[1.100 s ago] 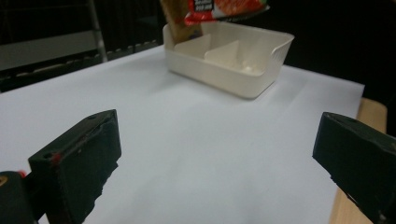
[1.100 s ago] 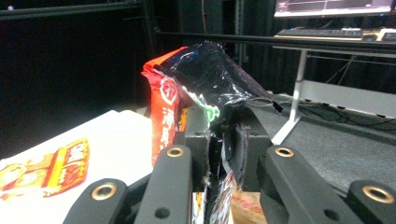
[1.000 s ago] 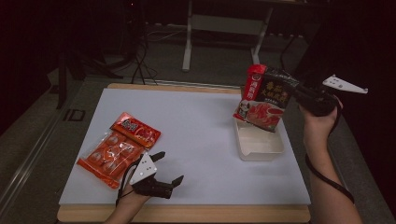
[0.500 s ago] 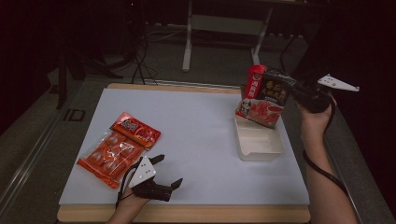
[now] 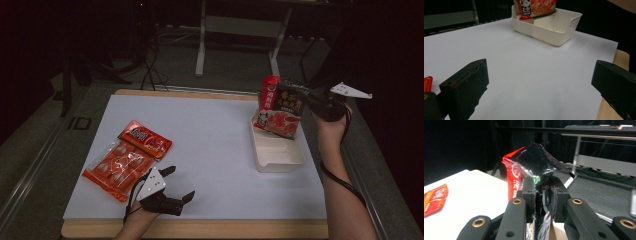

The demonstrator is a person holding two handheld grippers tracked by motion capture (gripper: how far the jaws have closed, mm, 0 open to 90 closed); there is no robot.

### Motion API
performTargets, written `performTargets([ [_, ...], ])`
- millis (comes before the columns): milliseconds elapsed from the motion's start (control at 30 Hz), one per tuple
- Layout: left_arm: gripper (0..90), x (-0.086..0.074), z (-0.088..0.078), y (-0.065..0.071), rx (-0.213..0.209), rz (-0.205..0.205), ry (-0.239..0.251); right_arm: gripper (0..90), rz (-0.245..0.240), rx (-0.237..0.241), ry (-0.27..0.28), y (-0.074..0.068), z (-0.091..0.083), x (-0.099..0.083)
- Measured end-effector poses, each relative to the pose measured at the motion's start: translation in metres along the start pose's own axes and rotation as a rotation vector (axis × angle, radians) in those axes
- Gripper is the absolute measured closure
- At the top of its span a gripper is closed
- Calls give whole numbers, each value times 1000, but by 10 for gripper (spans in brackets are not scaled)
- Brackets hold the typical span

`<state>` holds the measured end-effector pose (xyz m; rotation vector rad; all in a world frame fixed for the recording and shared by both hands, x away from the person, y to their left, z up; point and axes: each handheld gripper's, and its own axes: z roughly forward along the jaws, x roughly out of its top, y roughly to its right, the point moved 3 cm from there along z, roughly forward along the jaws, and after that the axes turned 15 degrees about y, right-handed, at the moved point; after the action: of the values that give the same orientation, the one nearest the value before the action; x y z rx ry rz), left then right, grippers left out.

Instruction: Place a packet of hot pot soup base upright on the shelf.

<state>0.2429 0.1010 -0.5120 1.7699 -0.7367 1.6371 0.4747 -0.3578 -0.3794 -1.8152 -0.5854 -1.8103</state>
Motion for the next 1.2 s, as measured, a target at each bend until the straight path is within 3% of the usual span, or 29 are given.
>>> performTargets([
  [200,17,0,-1,-1,2,-14,5,760,4,49,32,1,1,-9],
  [333,18,0,0,-1,1,-13,6,755,3,80,-5,-1,2,-16],
  [533,17,-1,0,-1,-1,-19,5,743,-2,110,-17,-10,8,-22],
  [867,18,-1,-1,-1,-1,-16,0,736,31,96,18,-12,0,-30],
  [1067,17,-1,-1,0,-1,-20,1,722,20,85,-57,-16,2,-44],
  [1200,17,-1,-1,-1,2,-23,5,635,82,70,-53,-15,0,-47],
])
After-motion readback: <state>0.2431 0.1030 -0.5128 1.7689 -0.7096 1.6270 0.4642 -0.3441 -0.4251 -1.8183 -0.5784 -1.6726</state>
